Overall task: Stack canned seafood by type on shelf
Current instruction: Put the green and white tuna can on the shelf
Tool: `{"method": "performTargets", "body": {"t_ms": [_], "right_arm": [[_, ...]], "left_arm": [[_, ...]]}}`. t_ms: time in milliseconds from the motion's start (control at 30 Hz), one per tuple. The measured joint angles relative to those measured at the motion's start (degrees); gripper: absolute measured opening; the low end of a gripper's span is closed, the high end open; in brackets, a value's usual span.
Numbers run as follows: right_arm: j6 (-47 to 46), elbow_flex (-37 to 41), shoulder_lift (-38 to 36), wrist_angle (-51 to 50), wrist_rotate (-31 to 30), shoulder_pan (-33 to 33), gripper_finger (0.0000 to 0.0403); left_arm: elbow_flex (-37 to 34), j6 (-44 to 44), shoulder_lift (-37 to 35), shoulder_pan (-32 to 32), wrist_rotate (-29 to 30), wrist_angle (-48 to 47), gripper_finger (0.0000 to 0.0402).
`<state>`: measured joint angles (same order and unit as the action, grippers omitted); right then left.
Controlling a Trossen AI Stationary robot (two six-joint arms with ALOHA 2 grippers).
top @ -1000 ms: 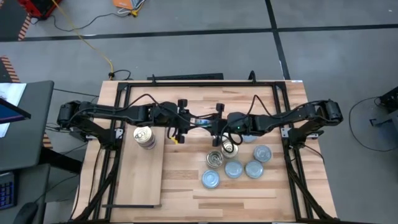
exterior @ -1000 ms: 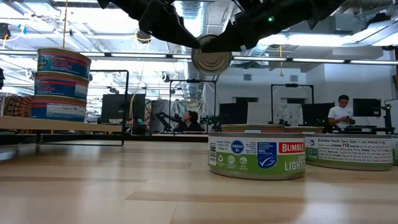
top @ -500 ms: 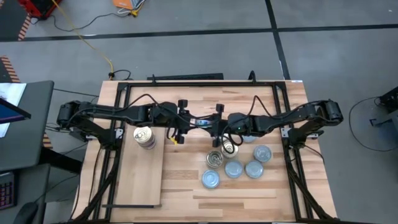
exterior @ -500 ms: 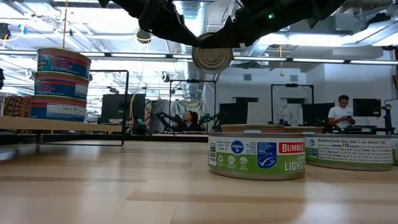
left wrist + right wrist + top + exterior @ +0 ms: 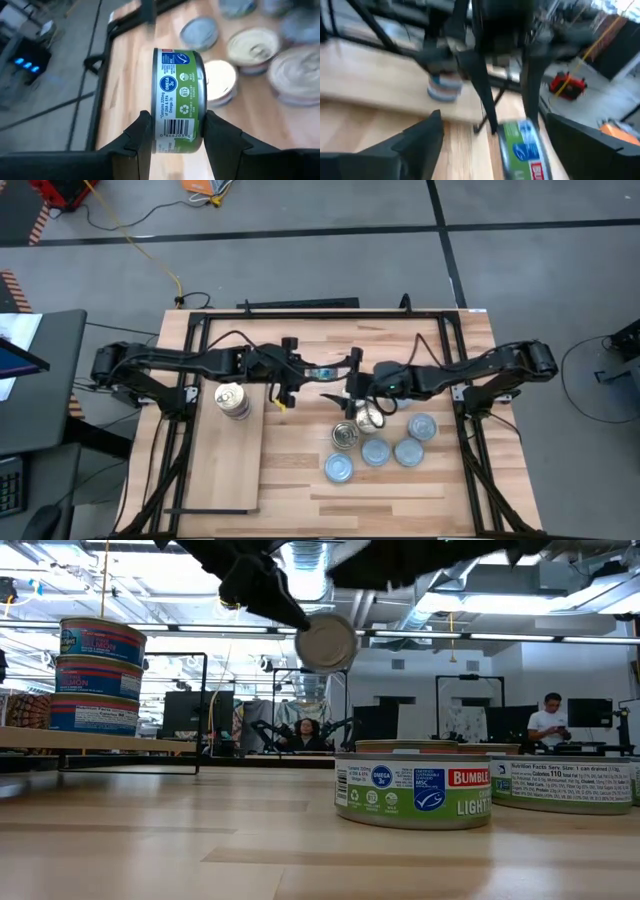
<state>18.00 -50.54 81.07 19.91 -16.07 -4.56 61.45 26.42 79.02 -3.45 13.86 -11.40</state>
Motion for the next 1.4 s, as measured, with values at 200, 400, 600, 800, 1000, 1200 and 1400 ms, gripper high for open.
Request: {"method": "performTargets", "body": {"t_ms": [200,400,600,800,1000,1200,1400], "right_arm": [[-0.8,-0.1,-6.4,-8.7,-3.6,1.1,0.0390],[-5.8,0.0,-8.8,-14.0,-6.3,4.4,0.0380],[-8.9,0.0,-8.3,-13.9,-6.6,7.6,0.0374],[-13.0,0.1,-8.3,-14.0,-6.6,7.2,0.0373],[-16.6,0.1,-8.3,-14.1,-6.6,3.6,0.0372],[-21.6,0.3,-8.3,-15.1,-14.3,-1.3,0.0372],[-27.6,2.5,-8.3,-13.6,-22.2,-5.6,0.0372]], "left_arm": [[0.0,-0.2,-5.0,5.3,10.0,-9.6,0.0133],[0.0,-10.3,-11.8,14.1,17.3,-22.0,0.0133],[0.0,-19.2,-16.7,22.7,17.1,-31.9,0.0133],[0.1,-22.1,-19.1,31.5,0.0,-36.4,0.0133],[0.0,-29.5,-16.6,45.3,6.7,-40.2,0.0133],[-0.1,-41.7,-11.6,59.6,19.0,-48.3,0.0133],[-0.1,-52.5,-5.8,71.7,27.4,-55.2,0.0133]]}}
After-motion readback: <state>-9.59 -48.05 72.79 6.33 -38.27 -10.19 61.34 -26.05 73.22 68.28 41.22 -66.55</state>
